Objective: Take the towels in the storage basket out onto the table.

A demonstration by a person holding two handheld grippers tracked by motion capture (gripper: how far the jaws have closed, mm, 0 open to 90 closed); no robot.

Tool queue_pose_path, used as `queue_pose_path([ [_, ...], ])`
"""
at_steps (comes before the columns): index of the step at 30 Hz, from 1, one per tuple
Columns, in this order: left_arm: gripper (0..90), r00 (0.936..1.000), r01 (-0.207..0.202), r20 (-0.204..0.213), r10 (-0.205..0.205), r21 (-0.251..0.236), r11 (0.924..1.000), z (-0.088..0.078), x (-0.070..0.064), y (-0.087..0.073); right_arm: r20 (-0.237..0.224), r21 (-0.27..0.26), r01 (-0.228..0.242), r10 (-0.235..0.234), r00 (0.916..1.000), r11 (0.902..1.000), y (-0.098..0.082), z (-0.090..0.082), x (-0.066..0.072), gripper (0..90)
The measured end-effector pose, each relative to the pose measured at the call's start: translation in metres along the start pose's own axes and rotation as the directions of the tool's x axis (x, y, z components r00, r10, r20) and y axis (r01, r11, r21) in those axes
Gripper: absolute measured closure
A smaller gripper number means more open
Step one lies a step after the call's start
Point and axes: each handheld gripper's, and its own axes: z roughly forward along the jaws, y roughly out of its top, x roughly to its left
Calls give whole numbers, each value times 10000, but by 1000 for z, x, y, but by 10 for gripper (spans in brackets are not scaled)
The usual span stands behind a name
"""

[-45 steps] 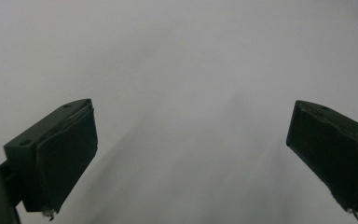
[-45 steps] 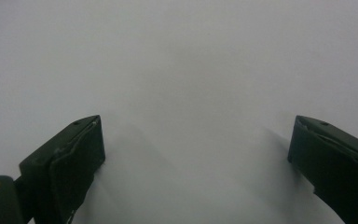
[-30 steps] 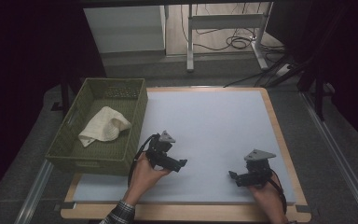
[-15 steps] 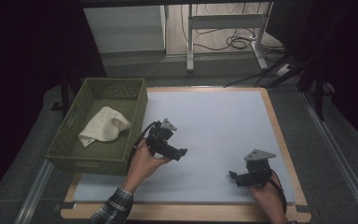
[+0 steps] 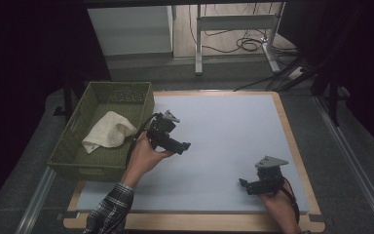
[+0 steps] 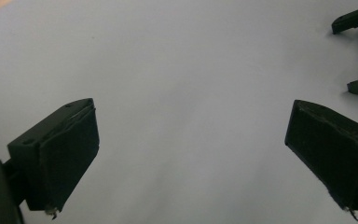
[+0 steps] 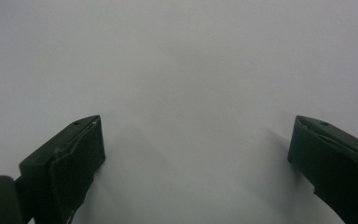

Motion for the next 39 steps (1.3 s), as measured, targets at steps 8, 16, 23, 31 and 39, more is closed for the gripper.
queue_pose_path([
  [8, 32, 9998, 106, -146, -107, -46, 9999, -17, 21, 6, -2, -3, -7, 7, 10000, 10000, 0, 0, 0, 37],
  [16, 36, 9980, 421, -464, -426, -110, 9991, -37, 47, 6, -3, -2, -2, 2, 10000, 10000, 0, 0, 0, 37],
  [23, 59, 9914, 645, -1136, -647, -55, 9979, -59, 73, 1, 1, 0, -2, 2, 10000, 10000, 0, 0, 0, 37],
  [31, 108, 9751, 1263, -1817, -1269, -152, 9919, -78, 105, -12, -1, 0, 0, 0, 10000, 10000, 0, 0, 0, 37],
  [39, 152, 9578, 1786, -2282, -1750, -51, 9839, -85, 132, -31, 2, 0, 2, -2, 10000, 10000, 0, 0, 0, 37],
])
